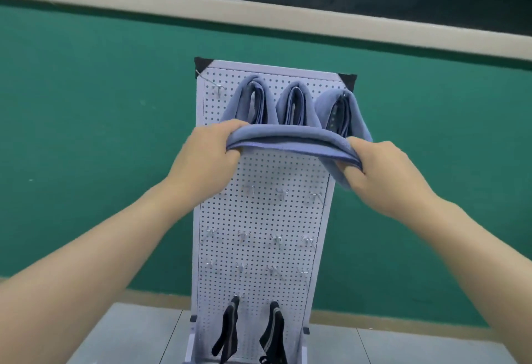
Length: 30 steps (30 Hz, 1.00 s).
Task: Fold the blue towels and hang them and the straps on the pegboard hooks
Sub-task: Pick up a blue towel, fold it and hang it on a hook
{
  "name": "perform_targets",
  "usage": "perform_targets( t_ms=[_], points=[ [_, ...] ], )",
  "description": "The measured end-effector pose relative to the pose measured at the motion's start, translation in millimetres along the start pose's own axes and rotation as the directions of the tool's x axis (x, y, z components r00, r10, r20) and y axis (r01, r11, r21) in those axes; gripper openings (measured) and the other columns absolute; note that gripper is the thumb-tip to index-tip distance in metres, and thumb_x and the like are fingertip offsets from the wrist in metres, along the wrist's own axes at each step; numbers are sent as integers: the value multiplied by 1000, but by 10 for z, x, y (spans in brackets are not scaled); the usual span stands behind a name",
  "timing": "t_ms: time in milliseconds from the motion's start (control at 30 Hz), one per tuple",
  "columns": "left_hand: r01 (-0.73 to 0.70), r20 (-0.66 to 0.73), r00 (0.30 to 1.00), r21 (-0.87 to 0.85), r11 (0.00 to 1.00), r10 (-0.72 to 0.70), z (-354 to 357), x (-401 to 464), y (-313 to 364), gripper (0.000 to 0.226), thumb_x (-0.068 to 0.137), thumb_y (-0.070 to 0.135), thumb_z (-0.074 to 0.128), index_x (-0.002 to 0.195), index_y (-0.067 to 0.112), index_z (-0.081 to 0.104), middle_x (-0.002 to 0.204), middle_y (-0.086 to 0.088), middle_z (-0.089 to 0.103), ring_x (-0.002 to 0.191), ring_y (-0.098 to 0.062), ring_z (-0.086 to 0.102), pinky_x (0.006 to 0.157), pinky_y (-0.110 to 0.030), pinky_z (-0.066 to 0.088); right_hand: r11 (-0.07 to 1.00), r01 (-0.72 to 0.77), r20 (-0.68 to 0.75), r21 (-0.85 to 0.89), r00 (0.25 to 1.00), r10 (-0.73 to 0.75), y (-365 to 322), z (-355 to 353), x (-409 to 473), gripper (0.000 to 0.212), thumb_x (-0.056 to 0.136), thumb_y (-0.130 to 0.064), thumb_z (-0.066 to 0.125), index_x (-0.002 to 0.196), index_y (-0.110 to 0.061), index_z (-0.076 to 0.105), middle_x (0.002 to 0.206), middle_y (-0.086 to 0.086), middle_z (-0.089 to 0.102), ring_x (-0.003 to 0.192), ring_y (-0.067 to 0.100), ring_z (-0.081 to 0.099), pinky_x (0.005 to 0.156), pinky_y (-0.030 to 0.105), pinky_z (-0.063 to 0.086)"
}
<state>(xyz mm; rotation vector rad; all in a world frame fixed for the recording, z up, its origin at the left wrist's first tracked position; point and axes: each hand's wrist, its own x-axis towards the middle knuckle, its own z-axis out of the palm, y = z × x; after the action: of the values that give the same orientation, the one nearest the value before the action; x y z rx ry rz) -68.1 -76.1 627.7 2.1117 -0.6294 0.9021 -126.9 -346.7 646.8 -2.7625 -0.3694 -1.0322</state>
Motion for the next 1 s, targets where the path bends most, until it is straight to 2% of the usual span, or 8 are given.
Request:
perform_targets(
  t_ms=[100, 200, 267, 333, 600, 700, 833, 1000],
  points=[
    [3, -48, 999, 60, 998, 0, -189, 367, -37, 34, 88, 0, 48, 91, 25, 71, 68, 3, 63, 51, -10, 51, 43, -26, 44, 1000, 22, -81, -3, 996, -22, -148, -55, 392, 26, 97, -36, 41, 86, -15, 52, 72, 5, 54, 68, 37, 51, 62, 39, 41],
    [-14, -108, 994, 132, 991, 28, -427, 677, -6, 33, 87, 0, 46, 67, 25, 56, 61, -1, 54, 52, -24, 46, 39, -31, 40, 999, 11, -150, 35, 989, -6, -299, -76, 800, 26, 101, -27, 48, 77, -18, 44, 68, -2, 48, 67, 32, 45, 61, 37, 33],
    [-25, -137, 990, 141, 990, 44, -599, 867, -26, 28, 82, 9, 45, 61, 28, 50, 60, -2, 53, 51, -26, 46, 38, -25, 42, 992, 27, -172, 122, 985, -6, -390, -53, 1101, 23, 98, -24, 48, 78, -13, 50, 68, 1, 59, 69, 33, 53, 61, 39, 45],
    [-14, -180, 983, 163, 987, 43, -752, 1059, -99, 18, 75, 16, 41, 60, 24, 49, 59, -6, 52, 50, -31, 47, 37, -25, 40, 982, 25, -176, 186, 984, 8, -496, -5, 1394, 23, 95, -24, 47, 75, -14, 51, 75, 8, 70, 75, 35, 61, 65, 40, 53],
    [128, -314, 949, 255, 958, -43, -994, 1610, -849, 28, 91, 6, 46, 64, 12, 49, 65, -17, 57, 56, -39, 53, 37, -26, 38, 924, -43, -97, 379, 992, 86, -1017, 403, 2229, 31, 96, -15, 48, 66, -15, 41, 67, 4, 50, 57, 22, 43, 50, 31, 30],
    [185, -313, 944, 246, 951, -102, -1018, 1716, -1155, 21, 89, 3, 48, 70, 7, 57, 72, -20, 63, 67, -35, 55, 52, -33, 39, 903, -97, -42, 418, 991, 126, -1149, 630, 2430, 24, 93, -12, 48, 69, -13, 44, 74, 6, 53, 64, 29, 50, 53, 31, 36],
    [234, -296, 941, 220, 947, -164, -1012, 1893, -1444, 18, 90, 3, 50, 79, 2, 63, 76, -22, 67, 70, -33, 54, 56, -28, 42, 861, -146, -45, 486, 980, 192, -1274, 785, 2674, 13, 87, -8, 46, 74, -11, 45, 84, 11, 63, 73, 34, 67, 62, 38, 56],
    [273, -298, 932, 198, 941, -208, -958, 2102, -1665, 19, 91, 3, 50, 79, 4, 65, 81, -20, 66, 81, -35, 54, 65, -34, 38, 856, -174, -34, 486, 975, 218, -1452, 856, 2868, 15, 83, -1, 47, 73, -11, 40, 101, 21, 65, 82, 36, 65, 68, 37, 53]
  ],
)
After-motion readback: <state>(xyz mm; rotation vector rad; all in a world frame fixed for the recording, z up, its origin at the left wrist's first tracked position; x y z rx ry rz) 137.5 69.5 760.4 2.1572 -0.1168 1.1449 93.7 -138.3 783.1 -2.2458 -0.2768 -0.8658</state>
